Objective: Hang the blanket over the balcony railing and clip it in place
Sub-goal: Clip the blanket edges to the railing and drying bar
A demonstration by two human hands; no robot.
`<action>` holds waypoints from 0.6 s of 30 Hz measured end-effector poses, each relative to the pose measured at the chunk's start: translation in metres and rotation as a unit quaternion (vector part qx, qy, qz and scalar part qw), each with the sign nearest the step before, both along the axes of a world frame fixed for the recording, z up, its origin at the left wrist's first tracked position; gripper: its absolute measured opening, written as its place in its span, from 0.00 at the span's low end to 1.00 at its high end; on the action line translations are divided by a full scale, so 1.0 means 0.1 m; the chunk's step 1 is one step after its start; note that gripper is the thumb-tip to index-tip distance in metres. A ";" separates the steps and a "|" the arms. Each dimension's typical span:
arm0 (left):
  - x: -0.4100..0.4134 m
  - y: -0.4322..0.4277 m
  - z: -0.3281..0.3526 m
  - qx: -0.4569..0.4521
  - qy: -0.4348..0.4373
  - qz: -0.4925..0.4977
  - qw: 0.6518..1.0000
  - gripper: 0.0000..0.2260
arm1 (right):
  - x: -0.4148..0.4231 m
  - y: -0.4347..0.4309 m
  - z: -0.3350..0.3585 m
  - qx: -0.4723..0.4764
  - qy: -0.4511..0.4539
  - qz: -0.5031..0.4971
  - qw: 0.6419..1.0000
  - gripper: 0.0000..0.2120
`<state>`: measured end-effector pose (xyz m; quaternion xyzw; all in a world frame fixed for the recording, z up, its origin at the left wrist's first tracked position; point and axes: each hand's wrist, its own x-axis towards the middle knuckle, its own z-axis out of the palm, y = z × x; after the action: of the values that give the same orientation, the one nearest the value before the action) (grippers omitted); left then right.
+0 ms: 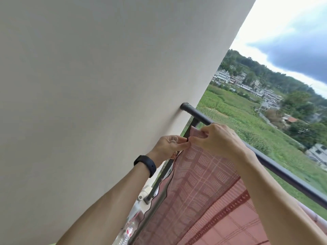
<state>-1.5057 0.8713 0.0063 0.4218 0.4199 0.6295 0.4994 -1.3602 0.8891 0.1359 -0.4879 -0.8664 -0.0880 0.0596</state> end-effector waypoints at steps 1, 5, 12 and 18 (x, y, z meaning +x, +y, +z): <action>0.00 0.01 -0.01 0.015 0.013 0.023 1.000 0.11 | -0.05 0.04 0.00 -0.013 0.016 0.012 1.000 0.17; 0.00 0.06 -0.15 0.062 0.026 0.055 0.996 0.11 | -0.16 0.13 -0.07 0.003 0.094 0.059 0.994 0.10; 0.06 0.12 -0.12 0.097 -0.031 0.061 0.993 0.07 | -0.13 0.13 -0.10 -0.047 0.208 0.046 0.976 0.06; 0.07 0.12 -0.16 0.107 -0.029 0.081 0.990 0.07 | -0.23 0.10 0.05 -0.129 0.294 0.071 0.944 0.18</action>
<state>-1.4989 0.8834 -0.0097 0.4188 0.3681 0.7215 0.4105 -1.3833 0.8989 0.1410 -0.4323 -0.8467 0.1767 0.2547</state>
